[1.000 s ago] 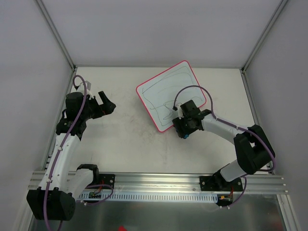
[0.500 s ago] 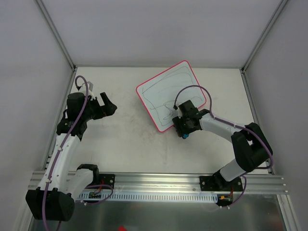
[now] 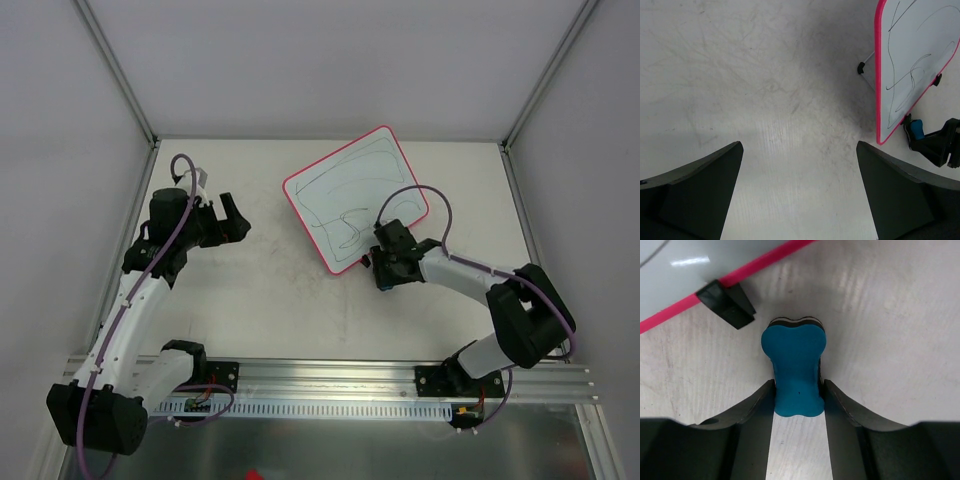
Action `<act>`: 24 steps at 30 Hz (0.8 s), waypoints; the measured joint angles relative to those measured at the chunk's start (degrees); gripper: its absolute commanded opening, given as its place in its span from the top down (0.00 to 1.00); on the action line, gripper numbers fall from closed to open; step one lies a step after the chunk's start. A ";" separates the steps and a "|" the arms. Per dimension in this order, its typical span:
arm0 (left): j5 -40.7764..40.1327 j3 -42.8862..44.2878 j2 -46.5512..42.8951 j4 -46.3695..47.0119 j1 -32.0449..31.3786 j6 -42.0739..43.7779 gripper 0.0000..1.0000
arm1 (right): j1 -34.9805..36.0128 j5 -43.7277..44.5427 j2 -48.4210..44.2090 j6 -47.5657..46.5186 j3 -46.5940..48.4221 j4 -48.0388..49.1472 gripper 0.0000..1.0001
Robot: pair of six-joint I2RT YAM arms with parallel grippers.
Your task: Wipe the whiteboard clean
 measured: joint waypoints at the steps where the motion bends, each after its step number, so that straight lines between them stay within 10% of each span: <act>1: -0.20 0.35 0.26 -0.28 -0.37 0.24 0.01 | 0.09 0.85 -0.74 1.57 -0.68 -0.02 0.69; 12: -1.77 1.25 2.03 -1.03 -1.95 1.18 0.01 | 0.48 4.13 -10.51 11.19 -5.62 -1.31 0.38; 24: -2.80 1.92 2.21 -1.05 -2.21 1.18 0.01 | 0.61 5.51 -4.74 7.82 -4.61 -1.40 0.41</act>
